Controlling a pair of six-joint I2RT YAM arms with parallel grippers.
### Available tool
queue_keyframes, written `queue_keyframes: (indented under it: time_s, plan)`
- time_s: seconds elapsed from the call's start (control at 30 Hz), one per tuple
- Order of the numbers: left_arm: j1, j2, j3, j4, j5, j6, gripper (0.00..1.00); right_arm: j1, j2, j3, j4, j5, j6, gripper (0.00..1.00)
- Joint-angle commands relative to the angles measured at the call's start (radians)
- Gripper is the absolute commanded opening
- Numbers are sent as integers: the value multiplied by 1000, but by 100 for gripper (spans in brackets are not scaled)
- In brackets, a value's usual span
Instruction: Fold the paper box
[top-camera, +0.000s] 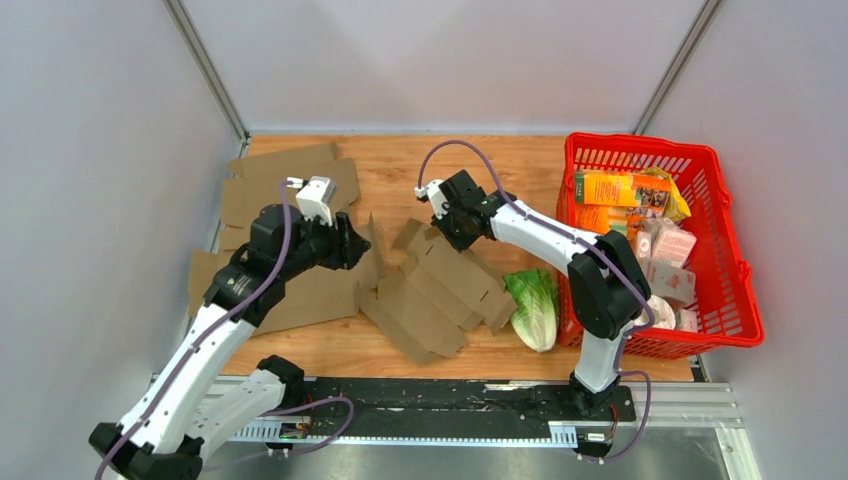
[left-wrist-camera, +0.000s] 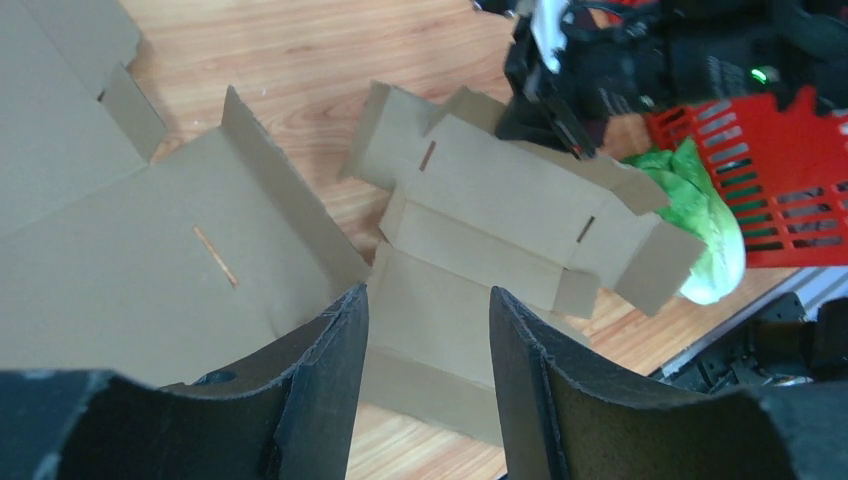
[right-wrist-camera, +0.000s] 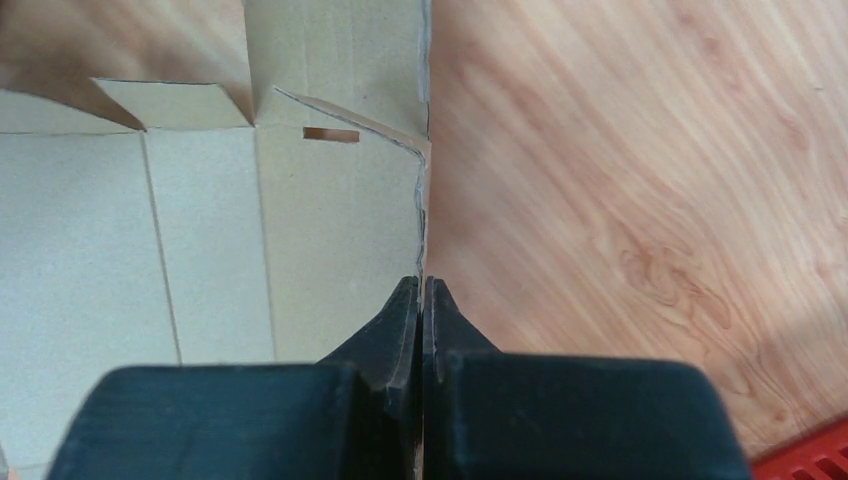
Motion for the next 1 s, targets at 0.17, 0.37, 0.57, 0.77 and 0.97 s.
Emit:
queue_keyframes:
  time_s: [0.17,0.37,0.57,0.77,0.97]
  plan:
    - [34,182,-35,229,30,-89,55,65,-199,-167,70,-30,-62,0]
    - [34,259,-48,253,114,-45,54,126,-276,-208,50,-162,-41,0]
    - [34,263,-163,374,186,-43,57,135,-367,-269,93,-90,-22,0]
    - [32,256,-193,397,163,-23,56,167,-454,-334,144,-228,-50,0]
    - [32,110,-269,410,99,-64,50,252,-467,-314,108,-214,-74,0]
